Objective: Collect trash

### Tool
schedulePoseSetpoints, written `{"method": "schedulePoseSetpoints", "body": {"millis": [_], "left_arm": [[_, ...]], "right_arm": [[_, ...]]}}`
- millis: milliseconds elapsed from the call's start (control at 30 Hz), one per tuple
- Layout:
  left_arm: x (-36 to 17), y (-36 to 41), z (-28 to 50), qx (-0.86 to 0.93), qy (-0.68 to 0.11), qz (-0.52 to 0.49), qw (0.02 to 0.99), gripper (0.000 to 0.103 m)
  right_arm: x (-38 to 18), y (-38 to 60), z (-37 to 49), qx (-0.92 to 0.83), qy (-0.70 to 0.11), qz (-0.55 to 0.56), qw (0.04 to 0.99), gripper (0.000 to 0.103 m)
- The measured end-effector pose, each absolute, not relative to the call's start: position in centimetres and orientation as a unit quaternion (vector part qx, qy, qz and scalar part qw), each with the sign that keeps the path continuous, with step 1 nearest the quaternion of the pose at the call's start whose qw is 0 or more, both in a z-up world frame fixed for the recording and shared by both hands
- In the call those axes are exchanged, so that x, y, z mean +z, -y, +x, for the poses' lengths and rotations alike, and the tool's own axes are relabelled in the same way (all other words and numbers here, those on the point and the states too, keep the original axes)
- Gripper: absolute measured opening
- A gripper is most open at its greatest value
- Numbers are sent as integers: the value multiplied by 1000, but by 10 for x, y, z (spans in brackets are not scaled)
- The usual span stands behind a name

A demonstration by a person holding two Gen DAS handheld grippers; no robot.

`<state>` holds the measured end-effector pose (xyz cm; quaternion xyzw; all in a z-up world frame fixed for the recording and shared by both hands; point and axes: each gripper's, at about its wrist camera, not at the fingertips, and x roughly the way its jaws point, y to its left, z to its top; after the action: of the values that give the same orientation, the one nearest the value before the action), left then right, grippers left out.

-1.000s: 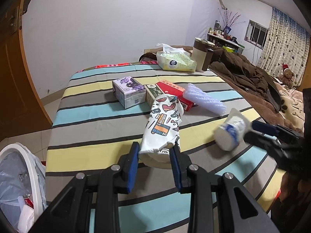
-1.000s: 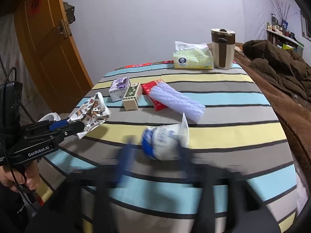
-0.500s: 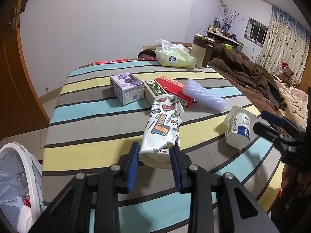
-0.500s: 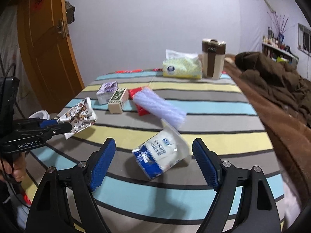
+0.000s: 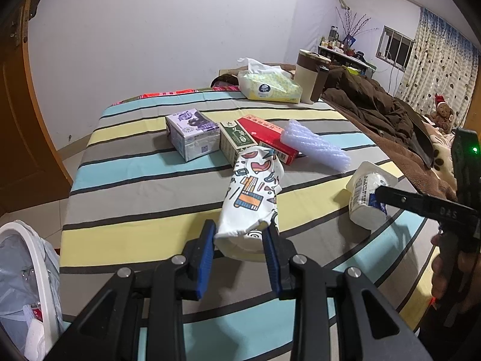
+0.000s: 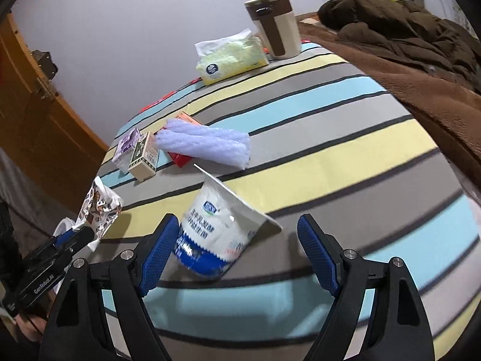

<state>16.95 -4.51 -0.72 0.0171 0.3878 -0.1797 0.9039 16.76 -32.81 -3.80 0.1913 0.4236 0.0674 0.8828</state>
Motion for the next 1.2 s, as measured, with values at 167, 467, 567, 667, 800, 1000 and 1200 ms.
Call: {"method": "schedulePoseSetpoints", "body": {"millis": [167,467,567,667,800,1000,1200], "left_arm": [[-10,42,171,-182,-389,10,903,33],[-13,31,170,-181,-390,-2,903,33],[-14,29,170,-181,-391,-6,902,33],[-14,26,168,-180,-391,-10,903,33],[-8,19,163,-175,-384,-15,906,33],[6,-1,150,-156,-370,-22,916,33],[14,-29,134,-125,-361,-33,923,33]], "right_arm": [[-48,322,179,80,-439,212,869,83],[-41,303,203,79,-433,177,881,52],[-38,298,201,79,-428,160,886,52],[-32,294,197,84,-423,147,890,52],[-19,282,189,97,-407,126,899,52],[1,255,174,132,-385,104,908,52],[12,226,163,166,-378,86,907,52]]}}
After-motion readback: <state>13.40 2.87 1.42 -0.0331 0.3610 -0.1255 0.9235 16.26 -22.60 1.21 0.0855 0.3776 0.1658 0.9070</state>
